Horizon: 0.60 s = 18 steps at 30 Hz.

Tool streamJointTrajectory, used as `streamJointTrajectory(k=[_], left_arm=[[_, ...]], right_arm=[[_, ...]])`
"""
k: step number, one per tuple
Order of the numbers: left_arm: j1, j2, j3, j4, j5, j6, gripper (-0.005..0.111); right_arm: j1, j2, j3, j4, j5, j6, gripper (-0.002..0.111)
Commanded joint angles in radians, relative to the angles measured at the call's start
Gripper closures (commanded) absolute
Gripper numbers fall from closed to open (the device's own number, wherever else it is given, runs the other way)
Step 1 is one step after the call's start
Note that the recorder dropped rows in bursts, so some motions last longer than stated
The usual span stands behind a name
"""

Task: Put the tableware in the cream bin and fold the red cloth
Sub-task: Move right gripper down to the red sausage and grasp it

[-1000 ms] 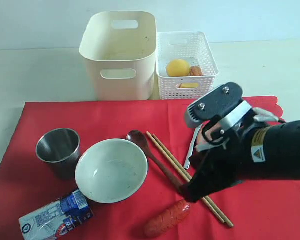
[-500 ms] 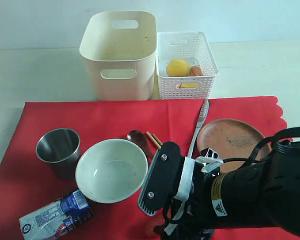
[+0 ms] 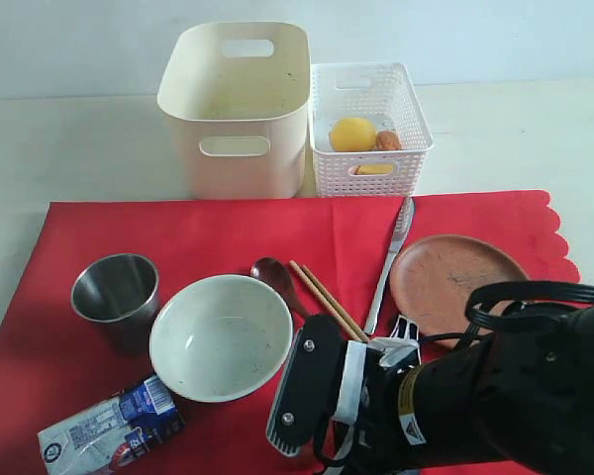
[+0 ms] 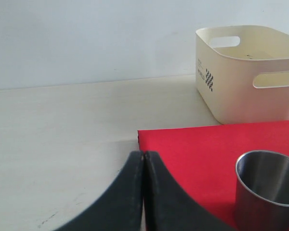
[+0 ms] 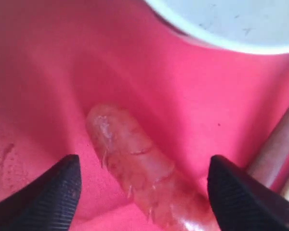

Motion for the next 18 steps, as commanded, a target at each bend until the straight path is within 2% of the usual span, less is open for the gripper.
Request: streamJointTrajectory(k=[1, 5, 6, 11, 18], left_arm=[[-0.004, -0.006, 0.000, 0.005, -0.004, -0.005, 0.104], [-0.004, -0.006, 0.000, 0.005, -0.004, -0.005, 0.104], [-0.004, -0.006, 0.000, 0.005, -0.004, -0.005, 0.104], [-0.004, -0.006, 0.000, 0.005, -0.004, -0.005, 0.104], [-0.004, -0.006, 0.000, 0.005, -0.004, -0.005, 0.104]], right_arm=[[0.001, 0.055, 0.001, -0.005, -0.016, -0.018, 0.044], [0.001, 0.044, 0.001, -0.001, 0.005, -0.011, 0.070], [0.001, 0.035, 0.001, -0.001, 0.017, -0.011, 0.080], [0.001, -0.043, 0.001, 0.003, 0.073, -0.011, 0.108], [0.001, -0.265, 0.001, 0.003, 0.090, -0.008, 0.108]])
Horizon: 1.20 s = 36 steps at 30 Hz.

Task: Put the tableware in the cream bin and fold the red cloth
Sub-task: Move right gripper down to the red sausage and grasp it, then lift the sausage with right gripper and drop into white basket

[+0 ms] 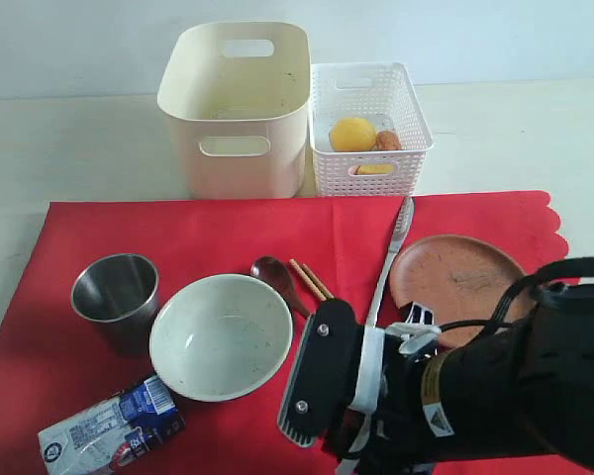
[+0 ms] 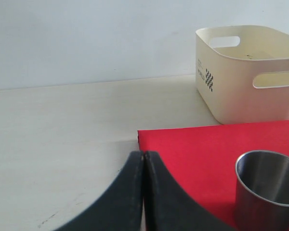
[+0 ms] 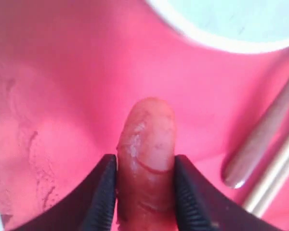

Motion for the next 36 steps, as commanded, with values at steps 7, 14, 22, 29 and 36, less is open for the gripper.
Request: streamJointTrajectory(k=[7, 14, 22, 29, 36], left_arm=[[-0.004, -0.006, 0.000, 0.005, -0.004, -0.005, 0.104], [-0.004, -0.006, 0.000, 0.005, -0.004, -0.005, 0.104], [-0.004, -0.006, 0.000, 0.005, -0.004, -0.005, 0.104], [-0.004, -0.006, 0.000, 0.005, -0.004, -0.005, 0.104], [-0.004, -0.006, 0.000, 0.005, -0.004, -0.005, 0.104]], right_arm=[[-0.005, -0.359, 0.001, -0.011, -0.205, -0.015, 0.108], [-0.153, -0.428, 0.001, 0.041, -0.470, -0.015, 0.108], [-0.413, -0.297, -0.047, 0.260, -0.579, -0.159, 0.108], [-0.575, -0.046, -0.259, 0.260, -0.466, -0.165, 0.108], [-0.656, 0.244, -0.541, 0.242, -0.295, -0.168, 0.108]])
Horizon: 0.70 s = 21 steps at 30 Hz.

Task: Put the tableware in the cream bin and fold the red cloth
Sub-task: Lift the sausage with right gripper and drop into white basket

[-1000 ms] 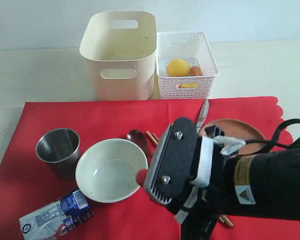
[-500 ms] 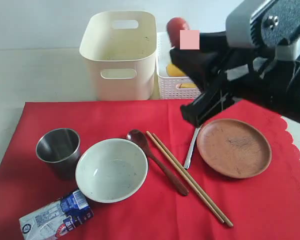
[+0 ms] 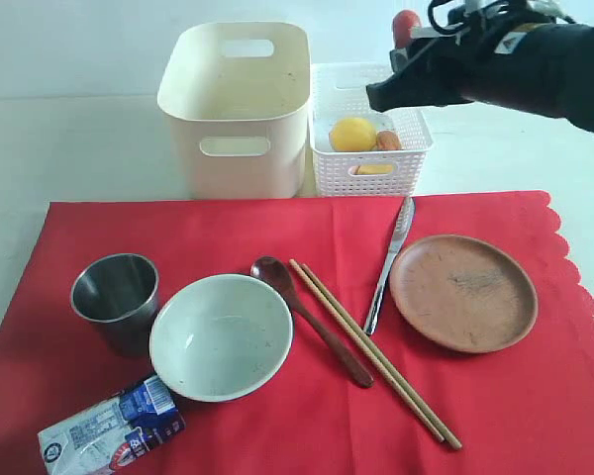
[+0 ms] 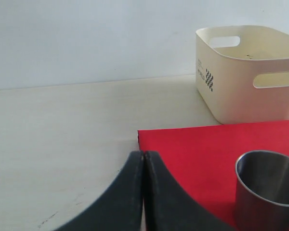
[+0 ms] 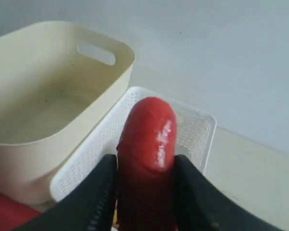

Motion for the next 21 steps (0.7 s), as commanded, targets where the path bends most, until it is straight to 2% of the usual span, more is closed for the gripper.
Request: streamJointTrajectory(k=[1, 11, 21], left_arm=[[-0.004, -0.006, 0.000, 0.005, -0.004, -0.005, 0.104], [-0.004, -0.006, 0.000, 0.005, -0.004, -0.005, 0.104], [-0.004, -0.006, 0.000, 0.005, -0.004, -0.005, 0.104]], right_arm=[[-0.045, 0.177, -0.189, -0.017, 0.102, -0.011, 0.108], [-0.061, 0.475, -0.524, -0.015, 0.139, -0.009, 0.108], [-0.110, 0.595, -0.623, 0.168, 0.125, -0.009, 0.108]])
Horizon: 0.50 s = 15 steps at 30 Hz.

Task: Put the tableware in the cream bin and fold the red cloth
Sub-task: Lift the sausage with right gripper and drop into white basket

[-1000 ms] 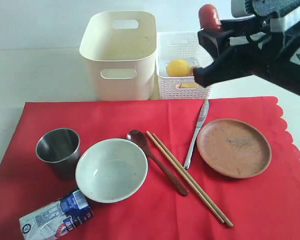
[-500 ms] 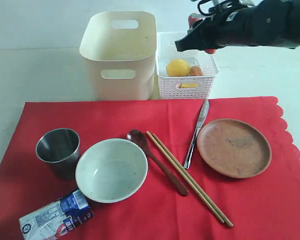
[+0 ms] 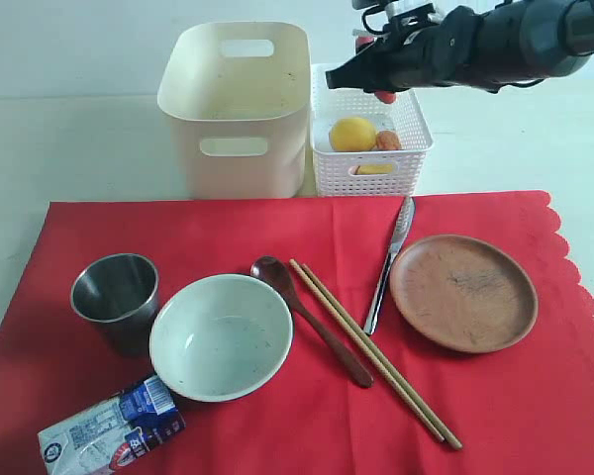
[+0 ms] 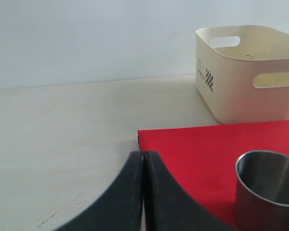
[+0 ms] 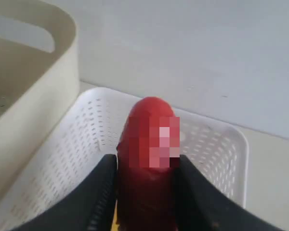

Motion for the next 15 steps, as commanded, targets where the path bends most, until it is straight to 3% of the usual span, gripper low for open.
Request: streamJointTrajectory(k=[1, 6, 15], left_arm=[[-0.004, -0.006, 0.000, 0.005, -0.004, -0.005, 0.104], [-0.004, -0.006, 0.000, 0.005, -0.004, -0.005, 0.104], [-0.004, -0.006, 0.000, 0.005, -0.004, -0.005, 0.104]], right_arm=[[-0.020, 0.020, -0.016, 0.063, -0.018, -0.003, 0.106], [-0.020, 0.020, -0.016, 0.063, -0.024, -0.003, 0.085], [-0.020, 0.020, -0.016, 0.037, 0.002, -0.011, 0.029]])
